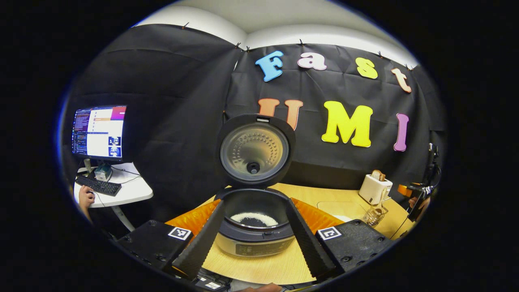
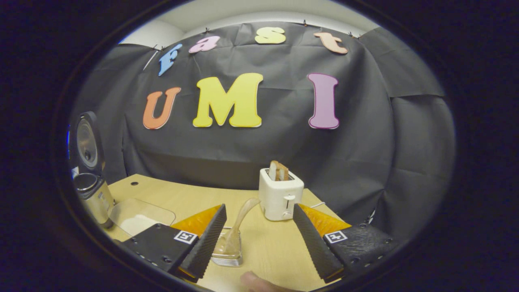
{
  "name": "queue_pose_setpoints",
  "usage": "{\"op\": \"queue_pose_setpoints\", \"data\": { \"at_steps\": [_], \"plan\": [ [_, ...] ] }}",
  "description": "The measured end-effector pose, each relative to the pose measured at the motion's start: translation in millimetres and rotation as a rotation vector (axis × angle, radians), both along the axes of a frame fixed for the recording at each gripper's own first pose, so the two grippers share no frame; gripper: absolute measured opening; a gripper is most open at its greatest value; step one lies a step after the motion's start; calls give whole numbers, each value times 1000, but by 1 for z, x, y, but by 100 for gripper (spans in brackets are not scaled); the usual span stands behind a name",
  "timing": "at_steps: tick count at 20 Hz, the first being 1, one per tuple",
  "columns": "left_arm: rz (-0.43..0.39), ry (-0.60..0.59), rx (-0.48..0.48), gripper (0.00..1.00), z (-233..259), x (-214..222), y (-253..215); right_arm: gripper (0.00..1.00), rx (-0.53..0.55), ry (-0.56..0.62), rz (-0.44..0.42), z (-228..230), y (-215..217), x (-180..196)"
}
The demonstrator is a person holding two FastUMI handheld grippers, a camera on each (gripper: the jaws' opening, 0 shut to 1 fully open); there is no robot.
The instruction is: Close the left gripper, press the button to open the rice cooker; take a wooden spoon from the chopstick holder with the right hand, scoop a spoonful of rice and pour it into the rice cooker, then put the wooden spoon back into the chopstick holder.
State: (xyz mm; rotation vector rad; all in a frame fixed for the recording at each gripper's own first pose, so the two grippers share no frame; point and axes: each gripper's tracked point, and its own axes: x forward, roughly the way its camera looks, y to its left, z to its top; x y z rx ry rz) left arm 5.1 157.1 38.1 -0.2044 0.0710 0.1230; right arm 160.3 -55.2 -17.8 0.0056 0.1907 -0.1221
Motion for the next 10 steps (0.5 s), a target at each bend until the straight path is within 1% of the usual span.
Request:
{"op": "queue_pose_setpoints", "data": {
  "at_steps": [2, 4, 5, 8, 10],
  "plan": [
    [22, -19, 9, 97, 23, 13, 8, 98, 20, 2, 32, -8, 5, -14],
    [21, -51, 20, 98, 50, 30, 12, 98, 22, 11, 65, -15, 11, -22],
    [25, -54, 20, 97, 61, 38, 14, 96, 22, 20, 77, -20, 14, -24],
    [26, -63, 0, 97, 90, 62, 16, 98, 54, 41, 125, -27, 26, -29],
    [46, -63, 3, 97, 109, 82, 23, 98, 71, 37, 137, -25, 28, -29]
  ]
}}
